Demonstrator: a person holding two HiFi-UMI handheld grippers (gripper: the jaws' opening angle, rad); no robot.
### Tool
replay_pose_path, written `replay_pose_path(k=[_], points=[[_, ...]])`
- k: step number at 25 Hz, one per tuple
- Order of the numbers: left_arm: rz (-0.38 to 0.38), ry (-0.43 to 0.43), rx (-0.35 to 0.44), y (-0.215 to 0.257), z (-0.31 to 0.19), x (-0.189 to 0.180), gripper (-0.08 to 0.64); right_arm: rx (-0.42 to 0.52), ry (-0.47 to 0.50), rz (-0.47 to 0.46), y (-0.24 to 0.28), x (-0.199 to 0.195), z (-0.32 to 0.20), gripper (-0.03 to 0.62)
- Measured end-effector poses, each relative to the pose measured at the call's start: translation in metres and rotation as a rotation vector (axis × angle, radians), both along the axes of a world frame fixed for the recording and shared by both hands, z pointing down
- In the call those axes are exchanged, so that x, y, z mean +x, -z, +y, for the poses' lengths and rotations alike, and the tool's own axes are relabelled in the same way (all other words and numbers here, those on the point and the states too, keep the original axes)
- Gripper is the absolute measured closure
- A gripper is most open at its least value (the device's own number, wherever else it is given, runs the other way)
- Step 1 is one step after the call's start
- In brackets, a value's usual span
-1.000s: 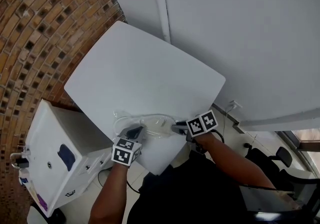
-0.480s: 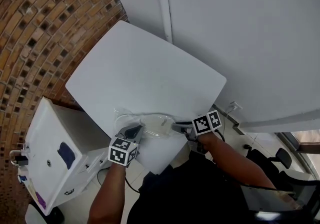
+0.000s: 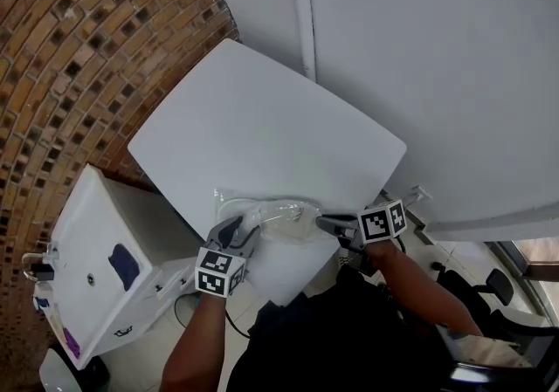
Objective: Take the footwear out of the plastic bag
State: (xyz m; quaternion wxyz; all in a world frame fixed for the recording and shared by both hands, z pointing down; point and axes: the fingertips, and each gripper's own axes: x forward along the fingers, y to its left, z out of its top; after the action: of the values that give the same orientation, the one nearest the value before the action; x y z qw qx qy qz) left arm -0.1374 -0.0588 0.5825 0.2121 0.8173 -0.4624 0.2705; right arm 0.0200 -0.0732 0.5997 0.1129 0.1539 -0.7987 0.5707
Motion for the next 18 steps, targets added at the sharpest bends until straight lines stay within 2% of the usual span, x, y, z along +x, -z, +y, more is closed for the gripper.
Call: replay_pose_path(k=[2,3,5,9,11,14,18], points=[[0.04,0.07,0.013,0.007,-0.003,-0.015,0.368,0.006,-0.013,0.003,0.001,0.003,-0.002,0.553],[0.025,0.107,0.006,0.006,-0.003,-0.026,0.368,0.01,-0.019,0.004,0.002,0.004,-0.003,0.554],[-0.058,0.176,-0.042,-0.008,0.0,-0.053,0.379,0.024,-0.026,0.014,0.003,0.006,-0.005,0.552],[-0.271,0.256,-0.234,-0.049,0.018,-0.104,0.41,0.055,-0.02,0.058,0.002,0.004,-0.009,0.551],[-0.345,0.253,-0.284,-0.06,0.022,-0.116,0.421,0.064,-0.012,0.076,0.002,0.001,-0.011,0.549],[-0.414,0.199,-0.297,-0.066,0.02,-0.118,0.444,0.086,0.005,0.105,0.003,-0.005,-0.015,0.548],[-0.487,0.158,-0.366,-0.085,0.027,-0.123,0.456,0.099,0.018,0.129,0.0,-0.013,-0.02,0.546]])
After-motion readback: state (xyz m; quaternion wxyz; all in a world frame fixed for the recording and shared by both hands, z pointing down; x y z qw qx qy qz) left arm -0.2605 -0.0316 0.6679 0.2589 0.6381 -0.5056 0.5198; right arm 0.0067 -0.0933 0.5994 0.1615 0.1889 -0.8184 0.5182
